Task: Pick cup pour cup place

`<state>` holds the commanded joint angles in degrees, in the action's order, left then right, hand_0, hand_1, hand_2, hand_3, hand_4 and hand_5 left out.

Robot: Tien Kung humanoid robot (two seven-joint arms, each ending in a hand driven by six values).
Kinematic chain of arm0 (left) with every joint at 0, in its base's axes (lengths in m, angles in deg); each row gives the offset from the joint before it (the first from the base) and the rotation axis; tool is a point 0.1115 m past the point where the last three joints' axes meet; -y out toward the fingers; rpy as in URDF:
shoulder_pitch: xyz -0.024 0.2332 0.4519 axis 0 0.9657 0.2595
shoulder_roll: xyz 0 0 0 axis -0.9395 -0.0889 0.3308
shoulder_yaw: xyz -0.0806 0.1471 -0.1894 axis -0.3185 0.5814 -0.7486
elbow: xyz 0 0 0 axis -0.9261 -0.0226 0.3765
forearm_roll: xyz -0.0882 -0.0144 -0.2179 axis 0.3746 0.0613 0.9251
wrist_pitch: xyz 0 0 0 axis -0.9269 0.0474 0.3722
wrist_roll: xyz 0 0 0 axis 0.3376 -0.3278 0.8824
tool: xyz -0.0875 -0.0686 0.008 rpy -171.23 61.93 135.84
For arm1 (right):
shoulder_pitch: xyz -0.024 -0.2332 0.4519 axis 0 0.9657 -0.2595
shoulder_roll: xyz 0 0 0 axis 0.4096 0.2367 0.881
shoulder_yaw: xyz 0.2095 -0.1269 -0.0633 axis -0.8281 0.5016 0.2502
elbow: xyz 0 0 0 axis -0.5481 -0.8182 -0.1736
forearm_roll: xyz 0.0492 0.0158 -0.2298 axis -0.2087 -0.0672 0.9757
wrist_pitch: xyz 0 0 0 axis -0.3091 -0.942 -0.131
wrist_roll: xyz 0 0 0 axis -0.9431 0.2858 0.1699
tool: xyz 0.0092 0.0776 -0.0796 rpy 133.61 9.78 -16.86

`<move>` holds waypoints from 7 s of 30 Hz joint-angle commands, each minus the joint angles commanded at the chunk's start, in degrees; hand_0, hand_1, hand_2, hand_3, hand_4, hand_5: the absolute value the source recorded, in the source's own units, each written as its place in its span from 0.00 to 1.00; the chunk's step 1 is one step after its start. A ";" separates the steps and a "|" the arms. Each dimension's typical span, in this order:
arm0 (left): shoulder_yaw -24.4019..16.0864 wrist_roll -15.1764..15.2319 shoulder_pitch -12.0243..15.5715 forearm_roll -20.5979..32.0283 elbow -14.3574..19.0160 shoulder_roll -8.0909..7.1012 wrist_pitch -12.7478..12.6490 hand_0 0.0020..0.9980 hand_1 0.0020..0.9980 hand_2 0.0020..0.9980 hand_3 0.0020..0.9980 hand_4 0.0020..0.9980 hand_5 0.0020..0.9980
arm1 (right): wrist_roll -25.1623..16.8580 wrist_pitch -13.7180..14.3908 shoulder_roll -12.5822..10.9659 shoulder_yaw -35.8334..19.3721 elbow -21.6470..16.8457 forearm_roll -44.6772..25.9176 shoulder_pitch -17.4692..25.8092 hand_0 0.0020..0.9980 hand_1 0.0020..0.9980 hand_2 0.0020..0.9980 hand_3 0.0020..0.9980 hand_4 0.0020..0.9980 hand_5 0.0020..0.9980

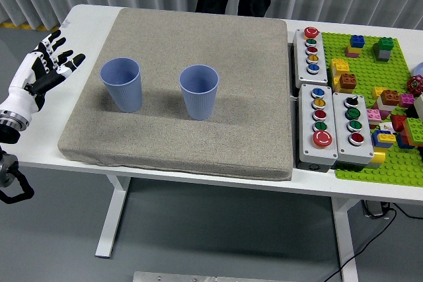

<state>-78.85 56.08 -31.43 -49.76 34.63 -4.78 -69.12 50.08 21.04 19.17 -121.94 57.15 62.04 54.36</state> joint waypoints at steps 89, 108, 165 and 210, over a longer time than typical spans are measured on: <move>5.60 1.44 2.67 -2.90 -2.00 6.87 -1.89 0.94 0.91 1.00 1.00 0.94 0.40 | -0.07 0.09 0.38 0.39 0.00 -0.81 -0.64 0.68 0.65 0.57 0.58 0.00 0.04; 6.66 0.76 1.39 -4.64 -2.49 7.30 -2.17 0.94 0.91 1.00 1.00 0.95 0.39 | -0.13 0.09 0.25 0.41 0.00 -1.12 -1.06 0.68 0.65 0.57 0.58 0.00 0.04; 8.98 1.18 -3.30 -3.34 -8.96 10.42 -3.20 0.95 0.91 1.00 1.00 0.91 0.36 | -0.02 -0.07 0.32 -0.24 0.00 -0.03 -0.88 0.69 0.65 0.57 0.58 0.00 0.03; 10.47 1.30 -6.42 -2.87 -11.86 11.93 -3.47 0.95 0.91 1.00 1.00 0.90 0.35 | -0.04 -0.07 0.13 -0.25 0.00 -0.20 -1.92 0.68 0.65 0.57 0.58 0.00 0.03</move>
<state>-68.38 57.38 -37.85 -52.63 22.76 7.15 -72.59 50.04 20.97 19.29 -122.19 57.15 61.83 52.44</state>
